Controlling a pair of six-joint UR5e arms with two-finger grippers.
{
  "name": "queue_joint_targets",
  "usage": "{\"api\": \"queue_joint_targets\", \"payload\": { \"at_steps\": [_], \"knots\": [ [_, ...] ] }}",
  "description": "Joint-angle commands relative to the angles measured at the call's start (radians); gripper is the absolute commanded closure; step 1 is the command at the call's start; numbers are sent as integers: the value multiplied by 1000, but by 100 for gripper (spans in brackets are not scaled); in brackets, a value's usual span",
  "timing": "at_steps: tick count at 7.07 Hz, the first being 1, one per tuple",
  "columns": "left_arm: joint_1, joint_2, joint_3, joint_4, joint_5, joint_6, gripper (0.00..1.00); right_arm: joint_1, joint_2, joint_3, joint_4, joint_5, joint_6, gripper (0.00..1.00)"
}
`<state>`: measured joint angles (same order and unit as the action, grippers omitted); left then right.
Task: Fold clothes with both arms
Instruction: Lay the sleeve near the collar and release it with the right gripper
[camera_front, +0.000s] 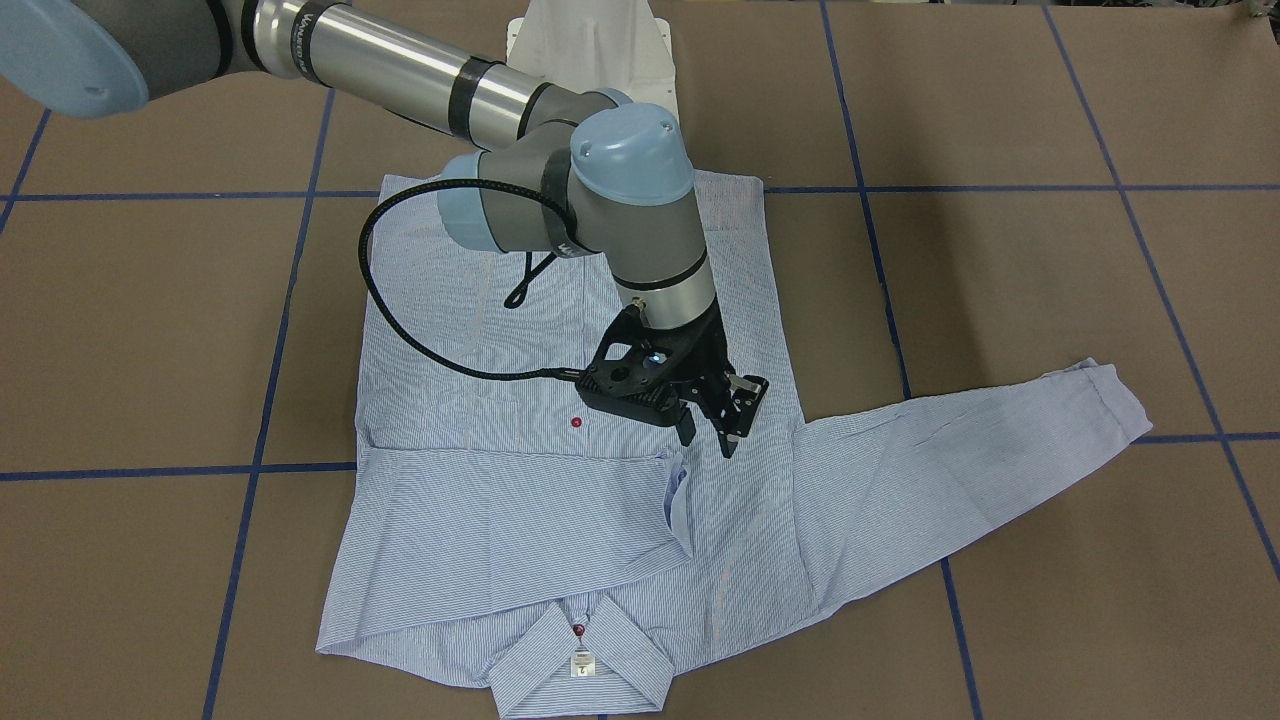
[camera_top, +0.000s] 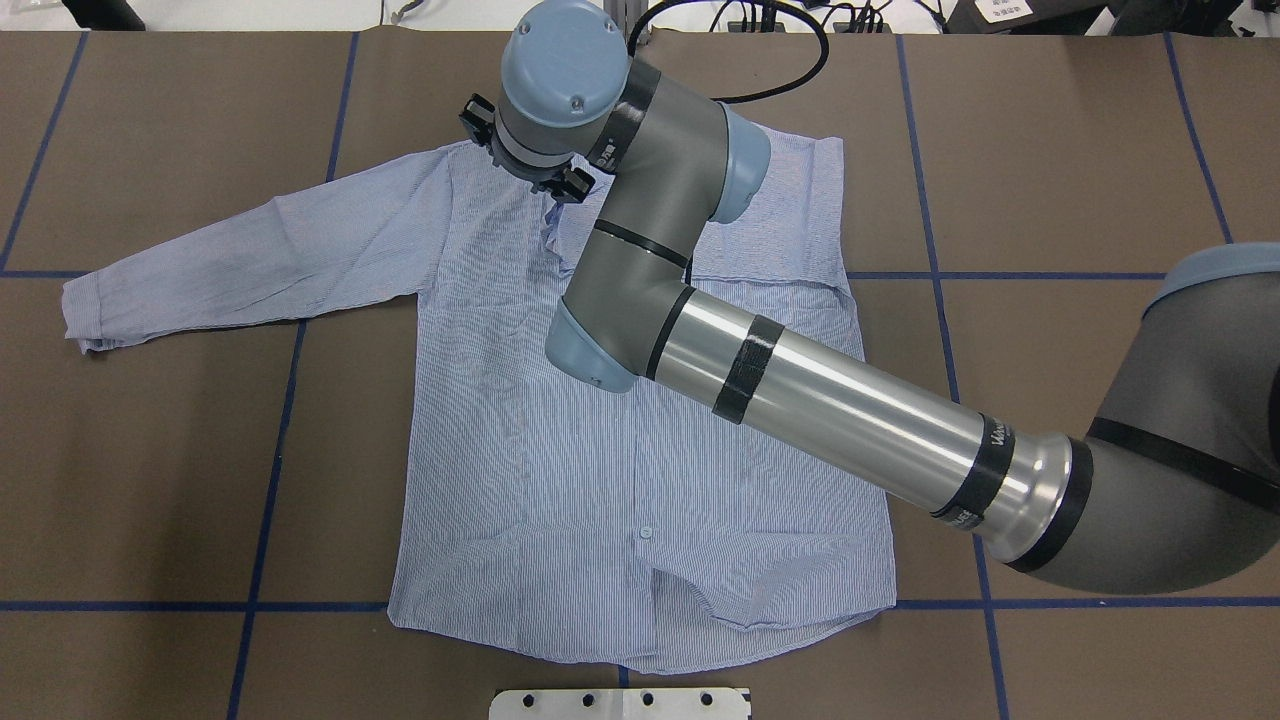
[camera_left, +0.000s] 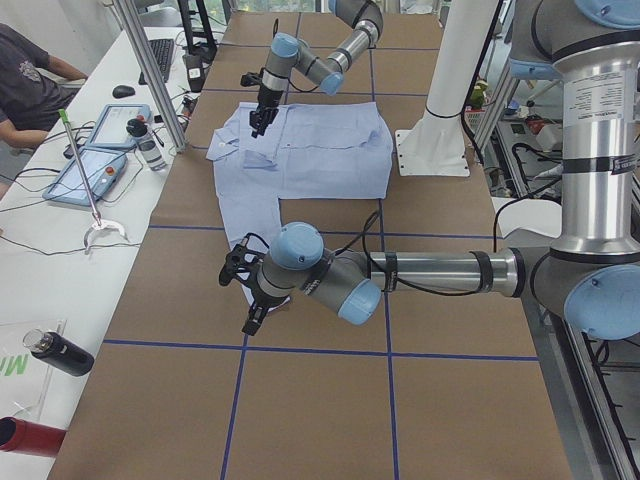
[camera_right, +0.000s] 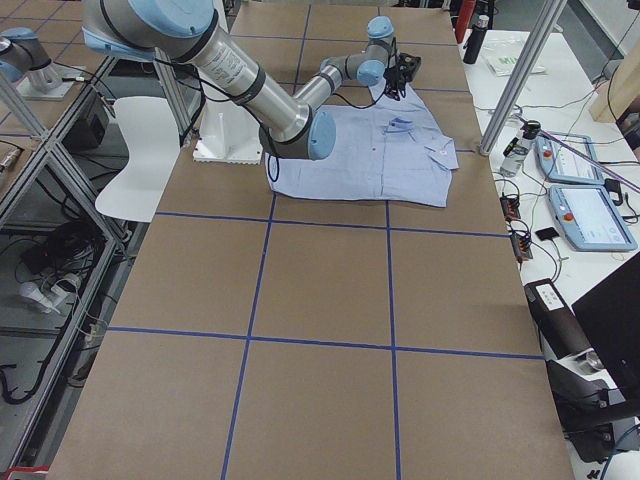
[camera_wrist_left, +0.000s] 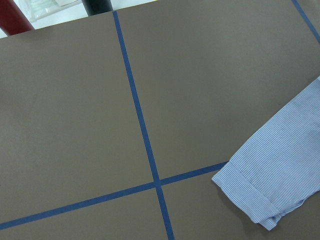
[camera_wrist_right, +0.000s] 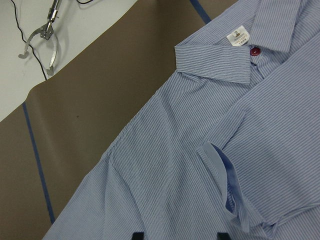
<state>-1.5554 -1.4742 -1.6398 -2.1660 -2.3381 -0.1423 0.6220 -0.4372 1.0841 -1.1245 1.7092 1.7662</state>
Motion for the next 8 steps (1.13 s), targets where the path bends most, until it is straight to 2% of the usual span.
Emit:
{"api": "queue_joint_targets", "payload": {
  "at_steps": [1,2,4,5,6,7,8],
  "knots": [
    [2,0,-2,-21,-16,3,0,-10,17,-26,29,-31,48,1],
    [6,0,1,-56,-65,-2,0,-10,18,-23,28,-31,67,1],
    [56,-21,40,-63,-69,-2,0,-5,-12,22,26,-25,72,1],
    [78,-87,122,-64,-67,-3,0,4,-84,83,29,-20,67,1],
    [80,-185,243,-61,-73,-122,0,25,-162,156,31,-19,65,1],
    [168,-239,300,-86,-67,-260,0,48,-246,251,31,-11,64,1],
    [231,-261,351,-142,-64,-354,1,86,-320,336,29,39,59,1]
  ]
}}
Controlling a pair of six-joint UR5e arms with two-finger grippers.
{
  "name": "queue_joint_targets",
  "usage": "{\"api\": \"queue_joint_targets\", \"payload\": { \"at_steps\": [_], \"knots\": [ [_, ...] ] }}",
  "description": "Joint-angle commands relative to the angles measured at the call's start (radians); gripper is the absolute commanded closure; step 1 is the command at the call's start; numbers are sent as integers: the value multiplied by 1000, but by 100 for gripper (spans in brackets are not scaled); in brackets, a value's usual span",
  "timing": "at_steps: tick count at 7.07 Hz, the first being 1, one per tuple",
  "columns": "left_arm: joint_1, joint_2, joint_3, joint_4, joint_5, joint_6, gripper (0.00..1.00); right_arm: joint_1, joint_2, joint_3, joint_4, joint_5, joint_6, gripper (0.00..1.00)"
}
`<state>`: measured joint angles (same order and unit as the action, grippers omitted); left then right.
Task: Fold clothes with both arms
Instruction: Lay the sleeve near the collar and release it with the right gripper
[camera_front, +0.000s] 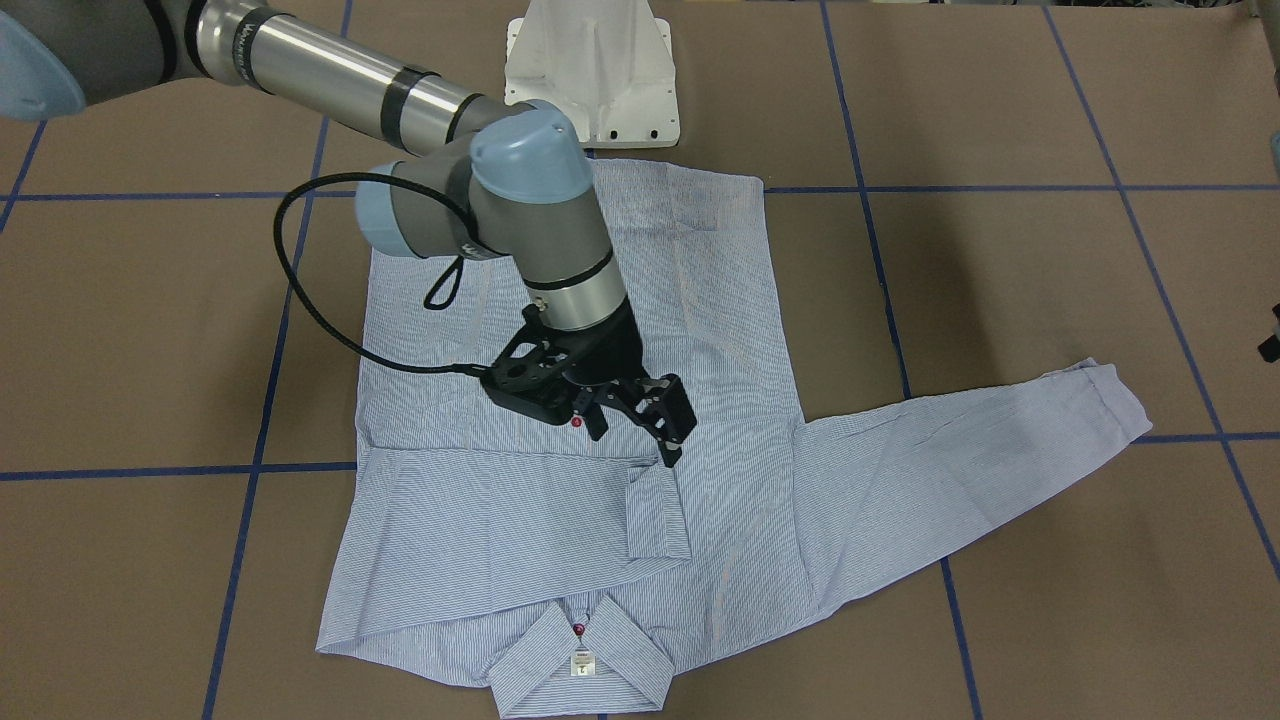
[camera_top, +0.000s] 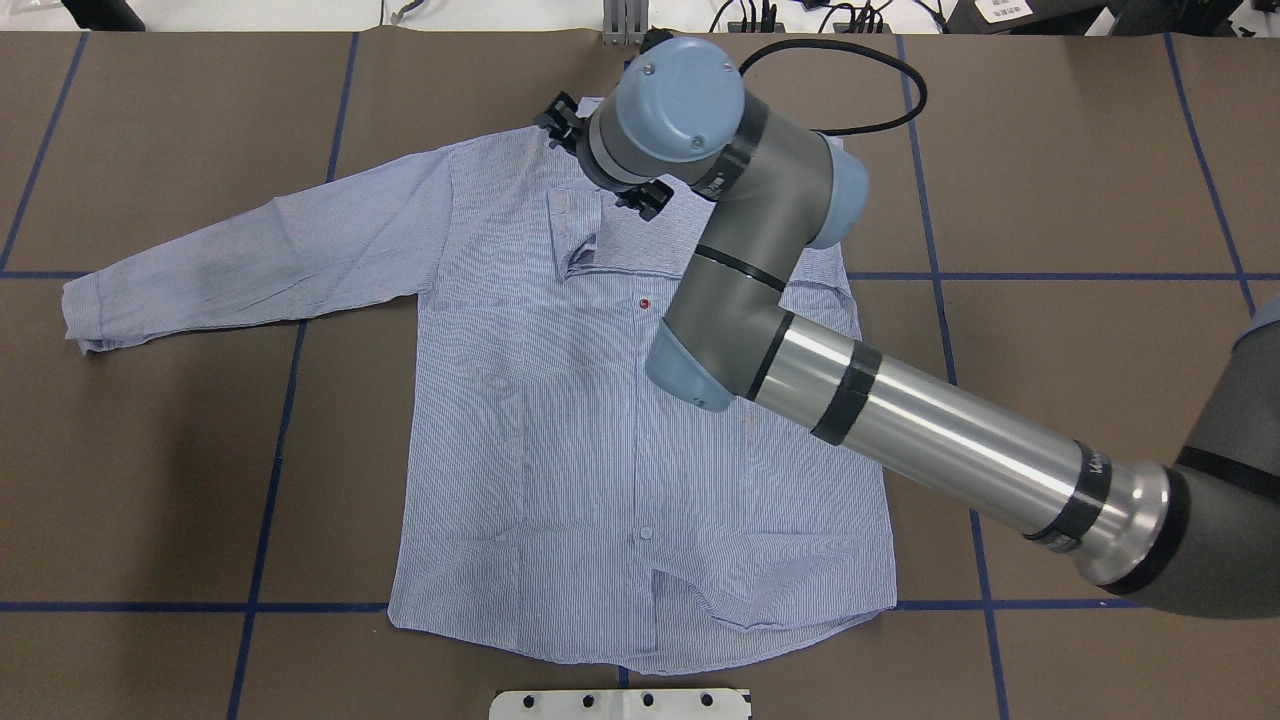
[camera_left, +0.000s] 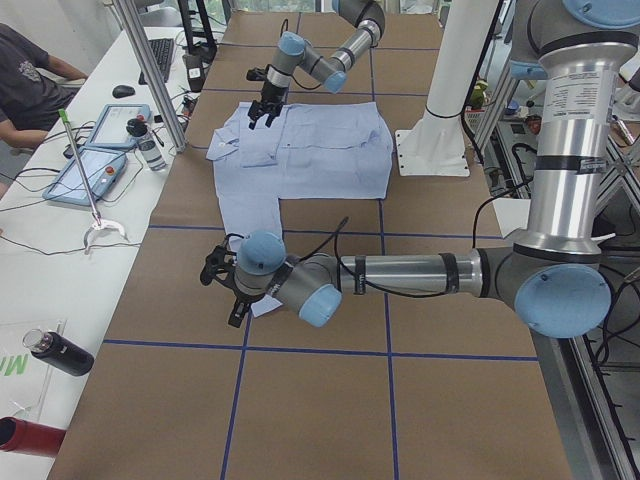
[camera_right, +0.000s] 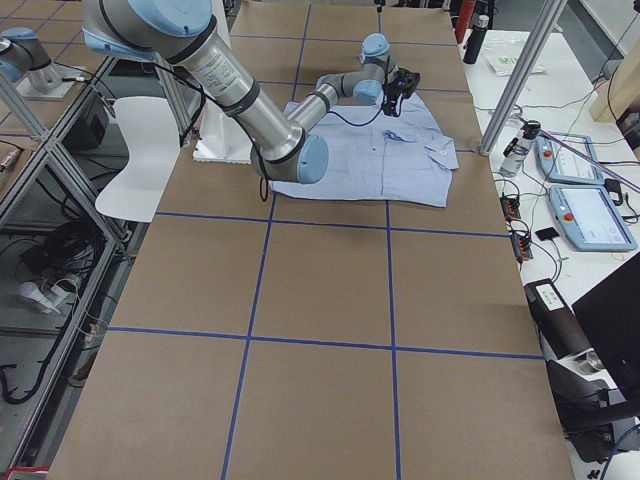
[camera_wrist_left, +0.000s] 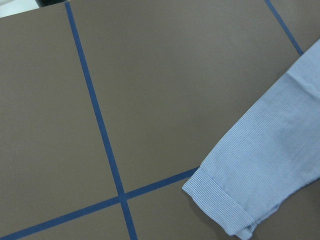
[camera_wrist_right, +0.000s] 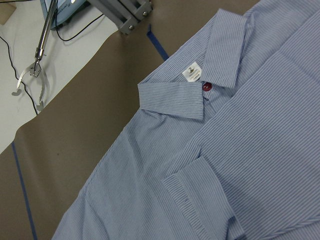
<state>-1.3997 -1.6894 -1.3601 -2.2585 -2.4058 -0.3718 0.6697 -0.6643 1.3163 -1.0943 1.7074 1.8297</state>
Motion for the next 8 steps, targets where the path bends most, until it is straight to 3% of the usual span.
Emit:
{"api": "queue_joint_targets", "payload": {
  "at_steps": [1,3,5,8],
  "knots": [
    [97,-49,119,-137,4,-216,1,69,-162,159,1,105,-36,1],
    [128,-50,187,-210,2,-347,4,79,-238,224,4,118,-99,1],
    [145,-67,237,-239,2,-348,6,93,-363,341,2,123,-101,1],
    [200,-84,260,-239,1,-349,17,94,-385,376,-1,121,-99,1]
  ]
}}
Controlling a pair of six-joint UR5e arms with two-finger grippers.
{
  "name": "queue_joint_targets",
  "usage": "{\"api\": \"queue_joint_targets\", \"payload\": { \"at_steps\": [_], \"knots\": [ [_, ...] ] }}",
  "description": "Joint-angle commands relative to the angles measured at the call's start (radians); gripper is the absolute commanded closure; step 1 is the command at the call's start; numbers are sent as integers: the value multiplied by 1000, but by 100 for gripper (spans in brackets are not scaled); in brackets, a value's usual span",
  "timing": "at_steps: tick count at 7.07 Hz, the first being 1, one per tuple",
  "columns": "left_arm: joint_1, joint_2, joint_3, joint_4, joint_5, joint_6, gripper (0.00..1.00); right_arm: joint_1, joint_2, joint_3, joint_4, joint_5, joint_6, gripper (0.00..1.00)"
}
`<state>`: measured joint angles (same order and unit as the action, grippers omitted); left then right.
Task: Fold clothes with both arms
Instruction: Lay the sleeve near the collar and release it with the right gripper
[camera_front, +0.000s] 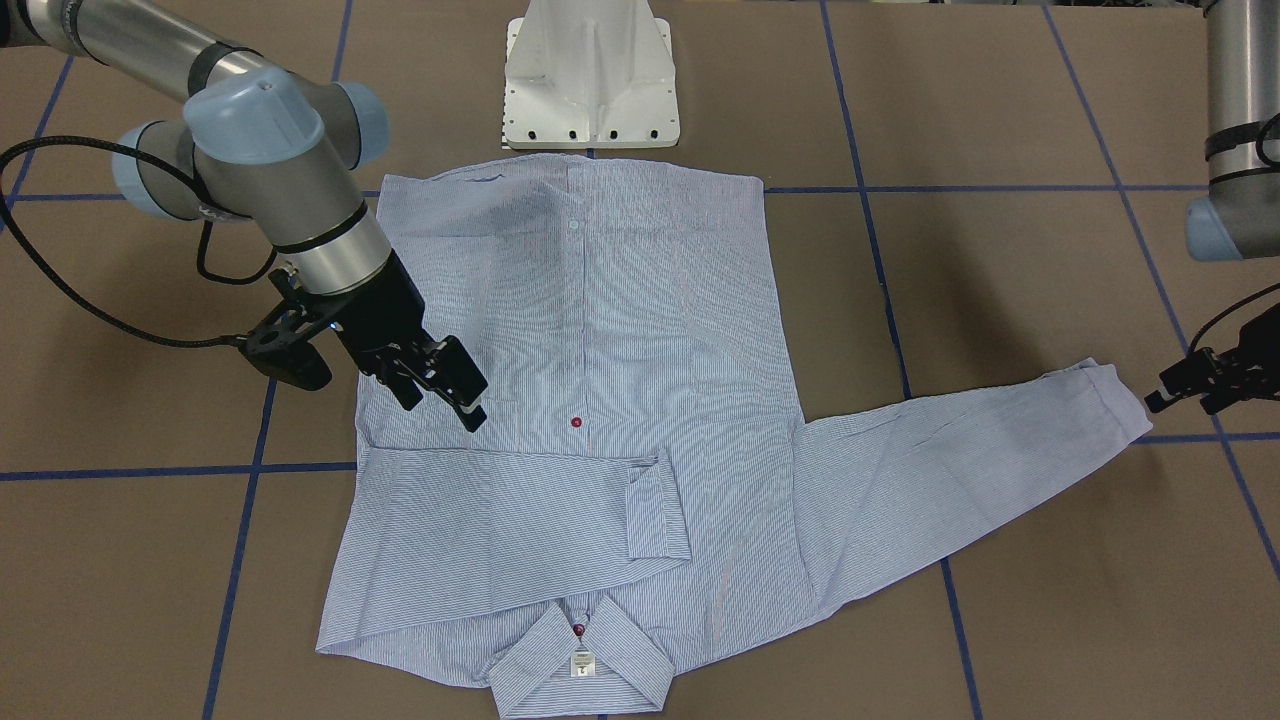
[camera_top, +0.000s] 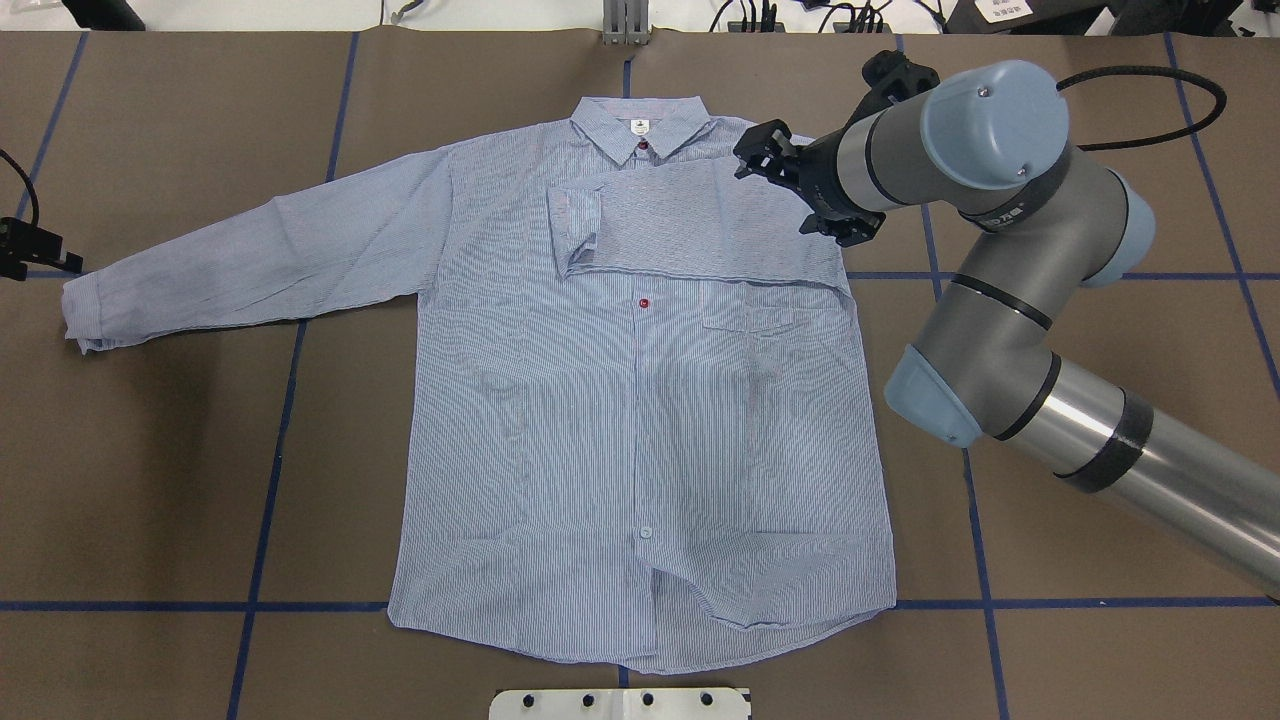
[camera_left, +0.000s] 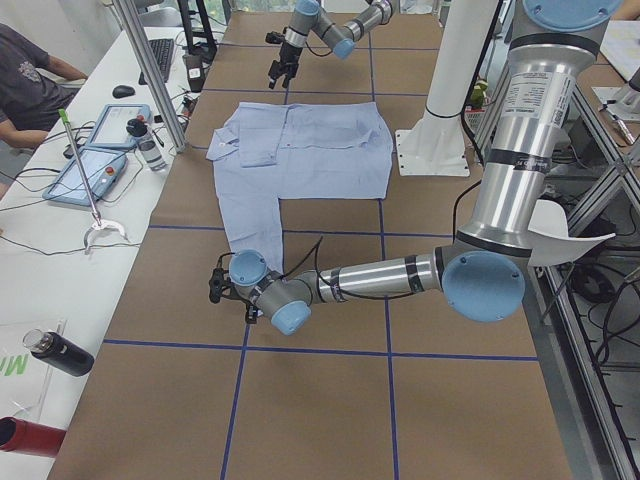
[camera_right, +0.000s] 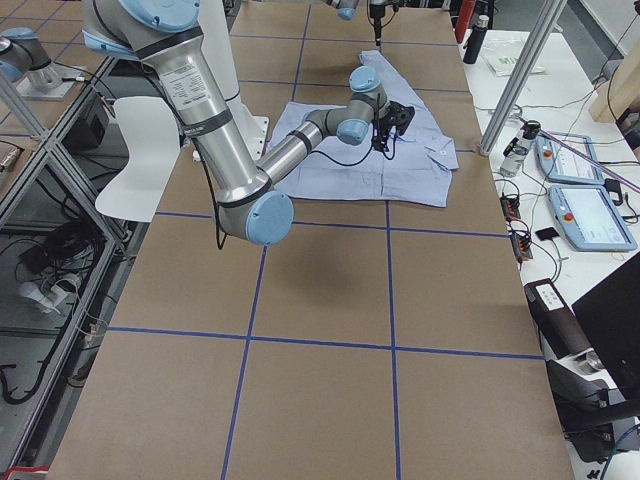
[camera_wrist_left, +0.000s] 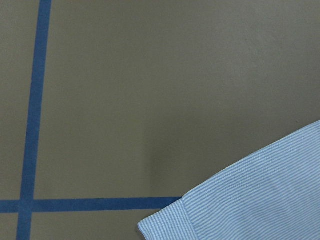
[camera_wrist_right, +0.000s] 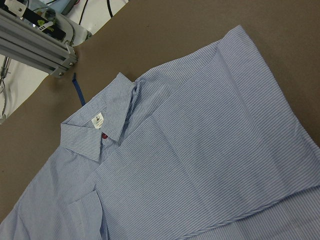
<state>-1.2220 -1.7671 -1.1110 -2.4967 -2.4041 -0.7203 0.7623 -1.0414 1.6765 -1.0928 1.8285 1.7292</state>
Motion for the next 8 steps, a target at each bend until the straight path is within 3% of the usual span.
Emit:
{"api": "queue_joint_targets", "payload": {
  "at_steps": [1,5,7,8],
  "knots": [
    [32,-26,45,-2,-3,1,19,2,-12,20,-4,-2,1,1],
    [38,-26,68,-2,-1,1,27,2,-49,60,-5,-2,1,1],
    [38,-26,76,-5,0,2,50,0,-51,63,-6,-2,1,1],
    [38,-26,74,-5,0,1,68,0,-51,63,-6,-2,1,1]
  ]
}}
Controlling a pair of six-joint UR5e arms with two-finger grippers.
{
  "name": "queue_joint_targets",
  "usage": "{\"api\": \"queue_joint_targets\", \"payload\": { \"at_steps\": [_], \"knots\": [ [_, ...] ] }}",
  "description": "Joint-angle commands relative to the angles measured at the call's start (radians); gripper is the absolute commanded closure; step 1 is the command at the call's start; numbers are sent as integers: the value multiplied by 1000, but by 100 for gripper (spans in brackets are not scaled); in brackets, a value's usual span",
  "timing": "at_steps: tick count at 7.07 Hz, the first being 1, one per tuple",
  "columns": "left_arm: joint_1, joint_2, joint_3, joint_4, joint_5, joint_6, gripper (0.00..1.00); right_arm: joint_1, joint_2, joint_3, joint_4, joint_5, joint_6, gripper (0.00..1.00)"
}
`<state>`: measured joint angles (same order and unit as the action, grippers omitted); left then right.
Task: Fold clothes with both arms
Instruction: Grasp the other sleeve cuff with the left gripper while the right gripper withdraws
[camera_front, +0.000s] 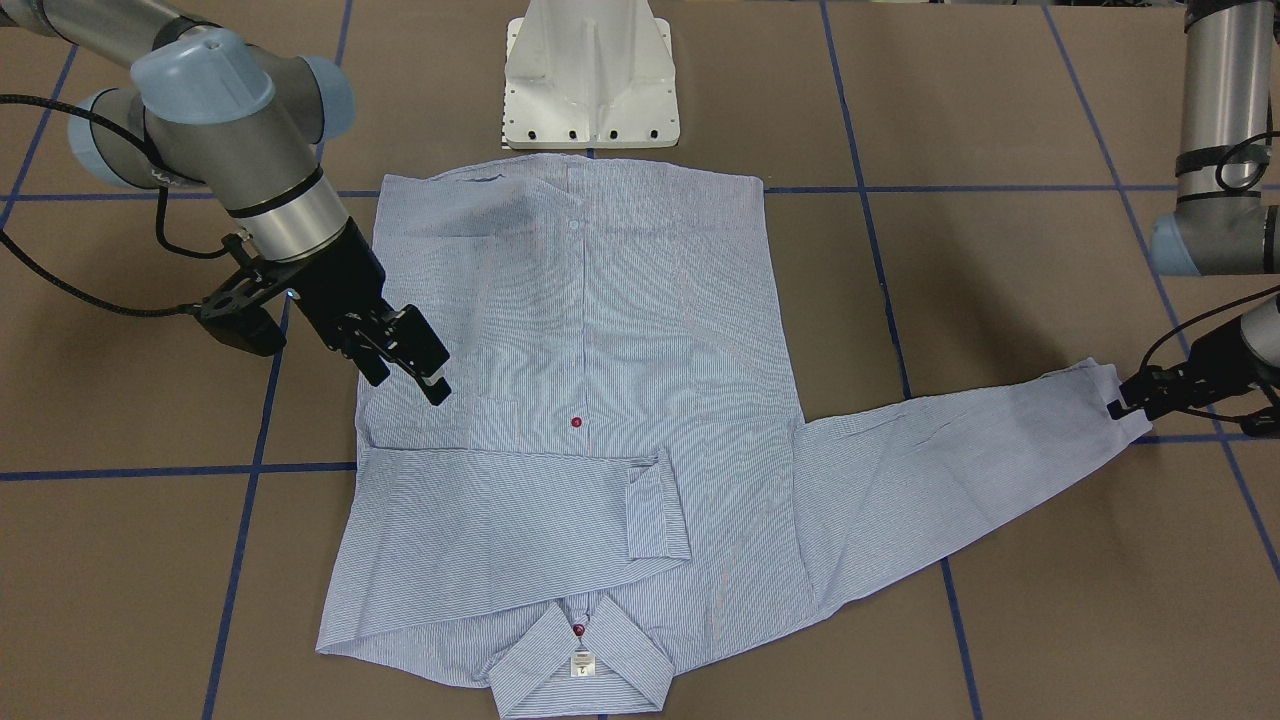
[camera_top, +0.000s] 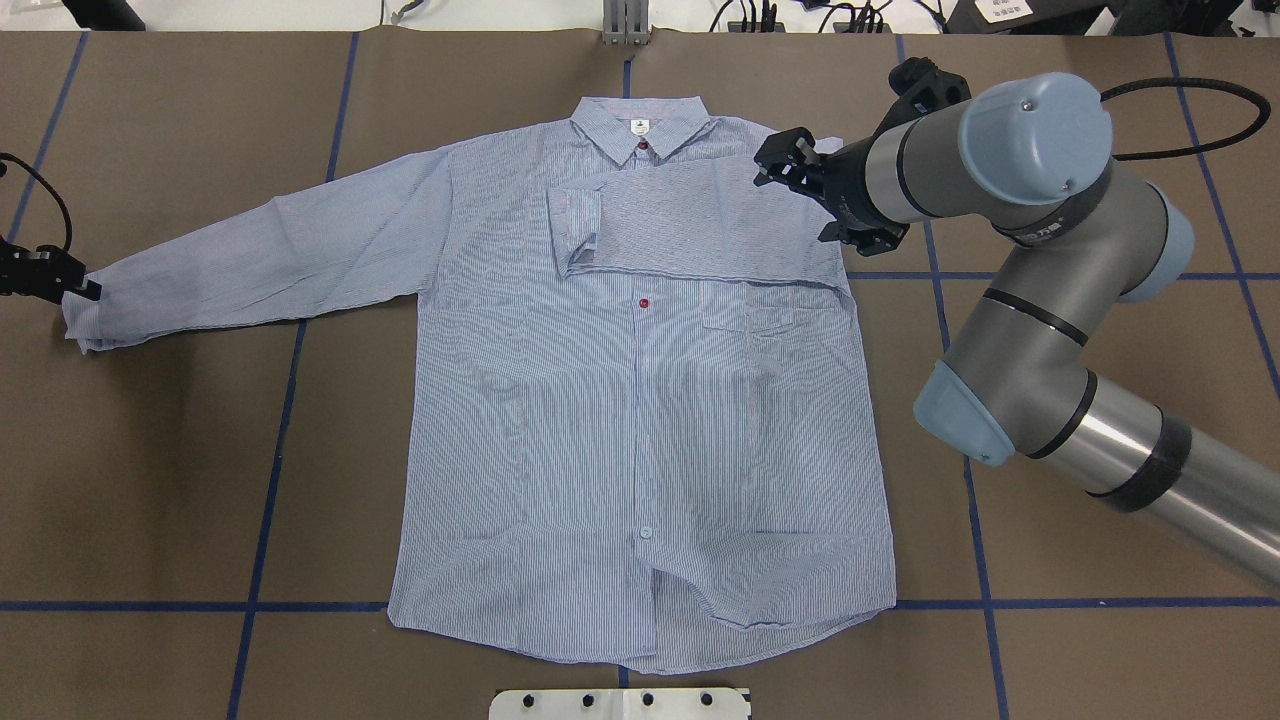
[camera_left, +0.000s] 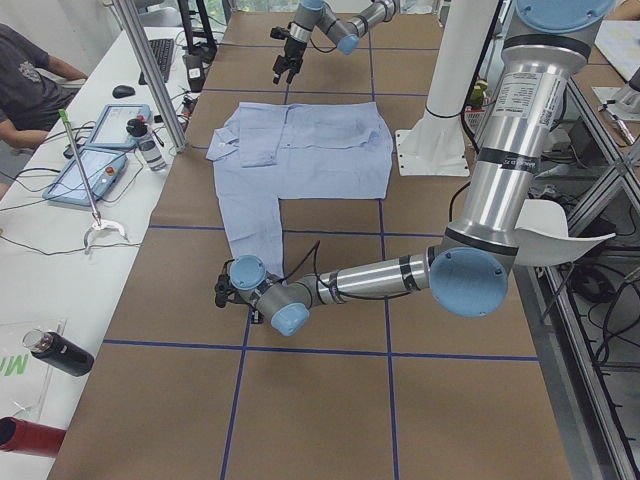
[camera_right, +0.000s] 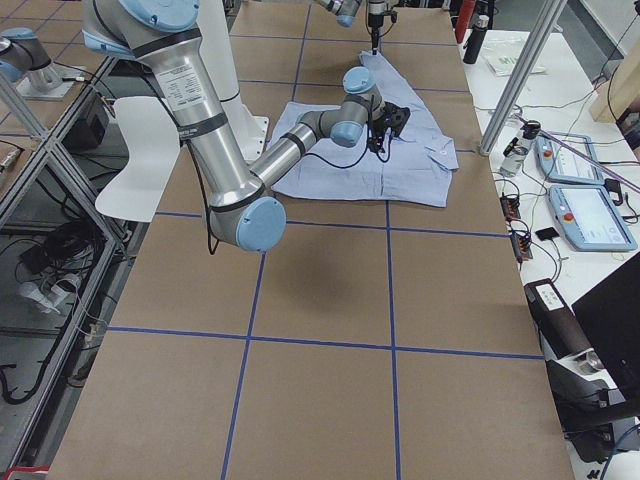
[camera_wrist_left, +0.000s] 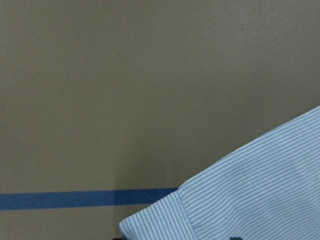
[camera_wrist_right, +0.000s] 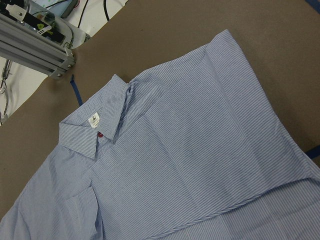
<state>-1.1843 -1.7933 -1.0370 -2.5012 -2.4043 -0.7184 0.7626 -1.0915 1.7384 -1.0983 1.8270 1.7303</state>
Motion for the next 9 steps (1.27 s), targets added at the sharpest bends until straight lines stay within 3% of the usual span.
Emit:
{"api": "queue_joint_targets", "payload": {
  "at_steps": [1,4,6,8,9],
  "knots": [
    [0,2,-1,1,-1,-1,100,0,1,1,0,0,0,1],
    [0,-1,-113,18,-16,-85,100,7,-10,6,-5,3,0,2],
    [0,-63,-222,16,-50,-382,100,65,-53,4,0,64,-78,2],
    [18,-205,-285,18,-52,-806,100,138,-120,3,8,145,-182,2],
    [84,-239,-319,19,-36,-957,100,156,-140,1,6,152,-217,2]
  ]
}}
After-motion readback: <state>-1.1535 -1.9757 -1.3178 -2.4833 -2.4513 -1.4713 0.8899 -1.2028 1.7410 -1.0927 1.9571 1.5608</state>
